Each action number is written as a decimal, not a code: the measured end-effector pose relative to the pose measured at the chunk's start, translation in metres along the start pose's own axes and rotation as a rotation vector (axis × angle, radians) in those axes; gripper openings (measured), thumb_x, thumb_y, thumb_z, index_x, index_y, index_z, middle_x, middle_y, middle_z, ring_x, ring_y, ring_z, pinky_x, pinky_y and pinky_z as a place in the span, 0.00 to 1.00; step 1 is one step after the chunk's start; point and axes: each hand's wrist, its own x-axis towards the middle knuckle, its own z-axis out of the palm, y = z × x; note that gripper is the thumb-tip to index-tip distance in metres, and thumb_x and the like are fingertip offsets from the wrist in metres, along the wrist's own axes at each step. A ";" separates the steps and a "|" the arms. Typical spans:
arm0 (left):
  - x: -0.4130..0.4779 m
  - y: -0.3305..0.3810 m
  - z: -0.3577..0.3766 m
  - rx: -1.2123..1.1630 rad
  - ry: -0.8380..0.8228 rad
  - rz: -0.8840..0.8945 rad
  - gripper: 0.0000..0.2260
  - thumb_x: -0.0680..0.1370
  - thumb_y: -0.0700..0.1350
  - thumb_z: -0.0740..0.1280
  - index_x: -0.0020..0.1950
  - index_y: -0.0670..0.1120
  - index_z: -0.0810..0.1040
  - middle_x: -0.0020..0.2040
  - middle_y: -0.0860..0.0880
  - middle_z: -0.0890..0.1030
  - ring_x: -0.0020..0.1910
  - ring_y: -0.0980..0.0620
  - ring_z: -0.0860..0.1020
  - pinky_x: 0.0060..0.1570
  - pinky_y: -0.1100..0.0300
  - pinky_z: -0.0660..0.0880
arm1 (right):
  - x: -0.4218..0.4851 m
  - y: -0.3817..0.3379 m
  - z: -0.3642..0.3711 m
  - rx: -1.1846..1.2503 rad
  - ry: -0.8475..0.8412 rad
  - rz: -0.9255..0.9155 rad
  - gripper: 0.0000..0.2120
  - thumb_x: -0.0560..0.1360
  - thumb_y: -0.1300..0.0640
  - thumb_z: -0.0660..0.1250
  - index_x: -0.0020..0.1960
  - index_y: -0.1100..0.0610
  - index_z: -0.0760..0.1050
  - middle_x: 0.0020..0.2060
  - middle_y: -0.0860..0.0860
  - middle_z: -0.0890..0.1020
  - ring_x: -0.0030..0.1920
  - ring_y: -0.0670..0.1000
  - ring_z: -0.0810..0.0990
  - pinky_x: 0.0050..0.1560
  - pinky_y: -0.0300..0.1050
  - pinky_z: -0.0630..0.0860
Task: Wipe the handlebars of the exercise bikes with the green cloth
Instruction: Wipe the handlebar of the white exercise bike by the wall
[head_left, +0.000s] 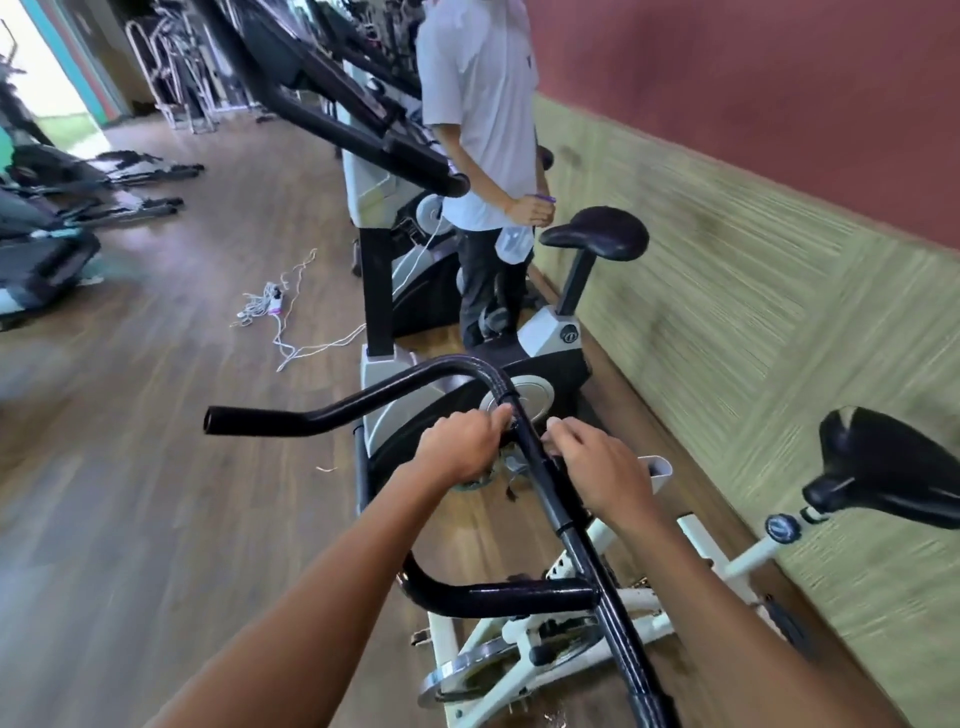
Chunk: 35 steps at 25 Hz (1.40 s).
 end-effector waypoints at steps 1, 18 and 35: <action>0.001 -0.014 0.002 -0.049 -0.022 -0.026 0.22 0.86 0.56 0.47 0.48 0.44 0.73 0.56 0.38 0.80 0.57 0.37 0.78 0.61 0.44 0.72 | 0.000 0.000 0.000 -0.003 -0.001 0.009 0.28 0.74 0.34 0.43 0.47 0.48 0.77 0.48 0.48 0.84 0.54 0.57 0.78 0.58 0.56 0.71; 0.044 0.007 0.004 0.032 0.223 0.475 0.23 0.84 0.60 0.50 0.70 0.48 0.71 0.67 0.49 0.75 0.68 0.49 0.71 0.67 0.48 0.67 | 0.001 0.001 0.002 -0.027 0.034 0.032 0.25 0.79 0.37 0.45 0.48 0.48 0.78 0.49 0.49 0.84 0.55 0.57 0.78 0.58 0.57 0.70; 0.052 -0.009 0.023 0.310 0.110 0.846 0.24 0.85 0.55 0.44 0.53 0.48 0.78 0.49 0.53 0.77 0.55 0.54 0.76 0.77 0.49 0.47 | -0.001 0.004 0.005 0.211 0.262 -0.002 0.13 0.84 0.46 0.51 0.60 0.48 0.72 0.58 0.44 0.71 0.57 0.47 0.73 0.51 0.41 0.57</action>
